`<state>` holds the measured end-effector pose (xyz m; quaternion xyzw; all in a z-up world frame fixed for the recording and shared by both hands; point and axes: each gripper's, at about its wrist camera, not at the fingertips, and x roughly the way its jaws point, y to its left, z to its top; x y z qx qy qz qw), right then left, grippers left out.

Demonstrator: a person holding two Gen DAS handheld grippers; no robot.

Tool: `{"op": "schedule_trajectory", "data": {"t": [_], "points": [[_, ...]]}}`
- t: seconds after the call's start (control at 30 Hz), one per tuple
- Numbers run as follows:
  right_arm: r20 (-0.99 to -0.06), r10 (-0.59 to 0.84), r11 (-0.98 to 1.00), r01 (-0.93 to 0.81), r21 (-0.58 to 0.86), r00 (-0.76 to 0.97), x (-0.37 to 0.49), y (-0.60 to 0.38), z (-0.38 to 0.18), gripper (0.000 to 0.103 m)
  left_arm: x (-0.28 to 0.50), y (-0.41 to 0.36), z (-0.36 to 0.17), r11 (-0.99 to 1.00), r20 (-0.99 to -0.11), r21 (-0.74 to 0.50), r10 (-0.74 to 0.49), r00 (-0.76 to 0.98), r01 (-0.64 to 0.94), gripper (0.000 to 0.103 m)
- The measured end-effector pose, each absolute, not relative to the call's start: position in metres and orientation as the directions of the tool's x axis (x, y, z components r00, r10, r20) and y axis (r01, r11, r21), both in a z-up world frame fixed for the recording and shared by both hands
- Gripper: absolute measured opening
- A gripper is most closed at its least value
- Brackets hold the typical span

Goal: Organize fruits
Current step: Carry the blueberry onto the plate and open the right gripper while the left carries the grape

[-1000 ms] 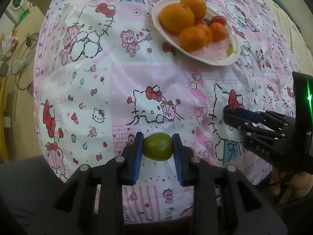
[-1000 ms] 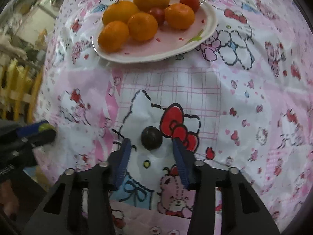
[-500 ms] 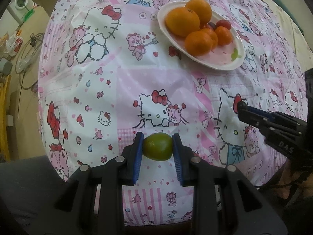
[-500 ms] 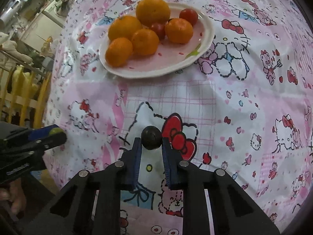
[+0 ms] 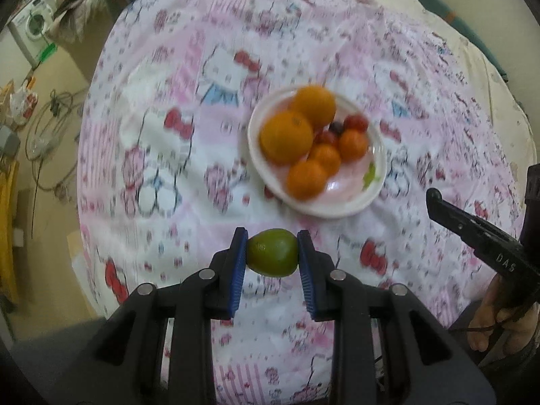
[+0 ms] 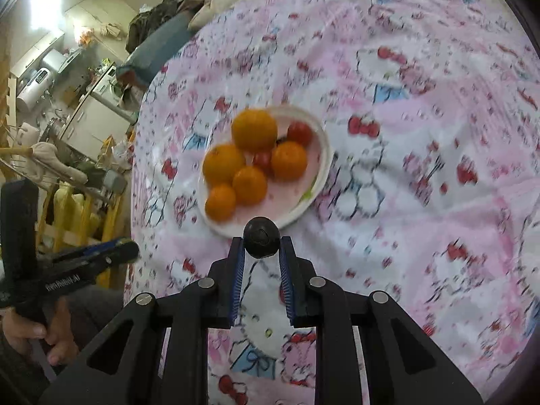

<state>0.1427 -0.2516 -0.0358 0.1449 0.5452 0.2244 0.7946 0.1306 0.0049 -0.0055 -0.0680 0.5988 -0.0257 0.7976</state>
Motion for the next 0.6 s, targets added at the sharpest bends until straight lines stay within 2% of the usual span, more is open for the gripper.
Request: {"op": "schedule_trajectory", "data": {"t": [0.13, 0.3, 0.6], "points": [[-0.787, 0.519, 0.855, -0.198, 0.48, 0.333, 0.163, -0.257, -0.025, 0.022, 0.153, 0.003, 0.0, 0.982, -0.941, -0.185, -0.163, 0.298, -0.047, 0.026], [-0.726, 0.598, 0.797, -0.159, 0.582, 0.341, 0.185, -0.269, -0.024, 0.022, 0.179, 0.0, 0.006, 0.982, -0.935, -0.184, -0.164, 0.314, -0.037, 0.026], [-0.761, 0.584, 0.811, -0.164, 0.562, 0.28, 0.221, -0.262, -0.049, 0.022, 0.202, -0.005, -0.013, 0.975, -0.922, -0.217, -0.19, 0.338, -0.044, 0.026]]}}
